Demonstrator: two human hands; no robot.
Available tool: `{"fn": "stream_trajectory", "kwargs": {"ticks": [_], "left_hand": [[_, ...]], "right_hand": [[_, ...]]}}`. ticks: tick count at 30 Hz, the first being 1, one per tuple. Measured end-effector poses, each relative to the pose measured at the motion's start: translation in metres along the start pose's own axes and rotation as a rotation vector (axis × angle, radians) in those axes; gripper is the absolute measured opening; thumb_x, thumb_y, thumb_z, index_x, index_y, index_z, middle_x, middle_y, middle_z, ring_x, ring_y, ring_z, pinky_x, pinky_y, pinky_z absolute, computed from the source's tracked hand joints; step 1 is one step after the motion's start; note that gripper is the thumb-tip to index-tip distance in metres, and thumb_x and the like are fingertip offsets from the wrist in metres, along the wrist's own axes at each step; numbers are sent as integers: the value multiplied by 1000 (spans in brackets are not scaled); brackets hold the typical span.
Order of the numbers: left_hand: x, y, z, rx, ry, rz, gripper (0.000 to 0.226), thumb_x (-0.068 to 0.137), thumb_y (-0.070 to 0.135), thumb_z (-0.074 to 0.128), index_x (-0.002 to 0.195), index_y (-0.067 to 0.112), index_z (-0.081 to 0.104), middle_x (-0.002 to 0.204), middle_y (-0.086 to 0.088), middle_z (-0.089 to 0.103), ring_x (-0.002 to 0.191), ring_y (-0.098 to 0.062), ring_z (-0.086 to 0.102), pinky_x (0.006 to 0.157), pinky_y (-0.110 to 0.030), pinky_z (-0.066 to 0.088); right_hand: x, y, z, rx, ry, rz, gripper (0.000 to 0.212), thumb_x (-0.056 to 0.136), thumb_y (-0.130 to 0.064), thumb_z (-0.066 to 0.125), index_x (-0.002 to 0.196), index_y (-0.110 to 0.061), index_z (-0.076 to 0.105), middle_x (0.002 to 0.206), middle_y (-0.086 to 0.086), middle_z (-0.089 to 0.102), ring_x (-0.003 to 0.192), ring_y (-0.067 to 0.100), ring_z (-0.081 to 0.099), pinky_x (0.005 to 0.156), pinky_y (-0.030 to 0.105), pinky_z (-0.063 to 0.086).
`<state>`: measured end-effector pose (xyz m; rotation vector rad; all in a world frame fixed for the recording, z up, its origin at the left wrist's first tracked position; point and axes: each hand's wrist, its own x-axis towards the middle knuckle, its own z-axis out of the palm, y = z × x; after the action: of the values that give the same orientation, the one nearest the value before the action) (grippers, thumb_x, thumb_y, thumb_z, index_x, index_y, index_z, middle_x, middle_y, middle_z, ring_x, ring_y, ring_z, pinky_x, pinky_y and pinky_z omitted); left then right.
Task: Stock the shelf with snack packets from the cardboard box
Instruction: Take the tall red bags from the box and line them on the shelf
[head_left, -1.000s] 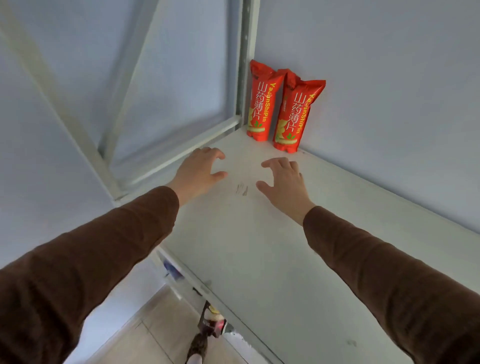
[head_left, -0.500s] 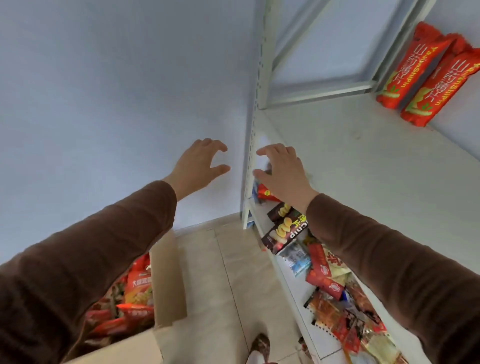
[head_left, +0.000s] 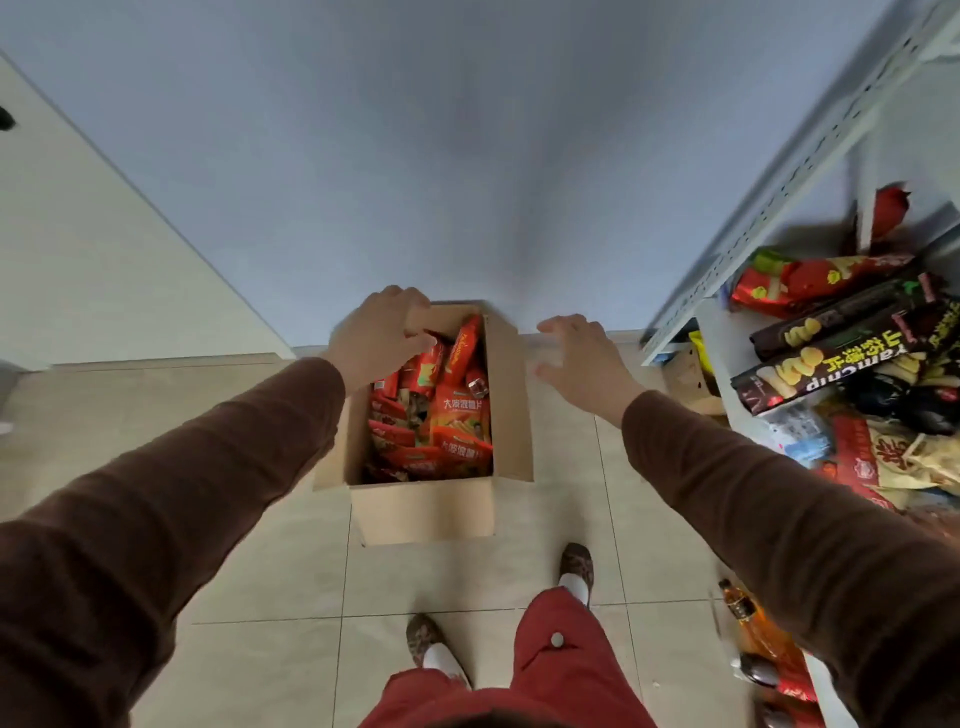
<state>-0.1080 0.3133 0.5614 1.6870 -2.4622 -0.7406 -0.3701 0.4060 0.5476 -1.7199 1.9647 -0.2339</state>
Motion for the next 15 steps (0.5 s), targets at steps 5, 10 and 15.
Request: {"fn": "stream_trajectory", "kwargs": {"ticks": [5,10,15], "left_hand": [[-3,-82,8,-19,-46,-79,50,90,36,68,135,18,54,136,-5,51,128,-27,48,107,-40,40],[33,-142,34,-110,-121,-159,50,93,32,67,137,18,51,142,-7,52,128,-26,50,105,-39,41],[90,-199,76,-156,-196,-226,51,93,33,65,139,19,48,142,-6,50,126,-25,51,101,-37,42]], "right_hand": [[20,-43,58,-20,-104,47,57,96,-40,60,146,-18,44,150,10,46,137,31,40,112,46,39],[72,-56,106,55,-150,141,56,97,-40,60,146,-17,44,143,11,49,130,29,45,106,43,42],[152,-51,166,261,-204,274,58,96,-38,63,146,-15,45,145,7,51,129,25,51,102,35,43]]}}
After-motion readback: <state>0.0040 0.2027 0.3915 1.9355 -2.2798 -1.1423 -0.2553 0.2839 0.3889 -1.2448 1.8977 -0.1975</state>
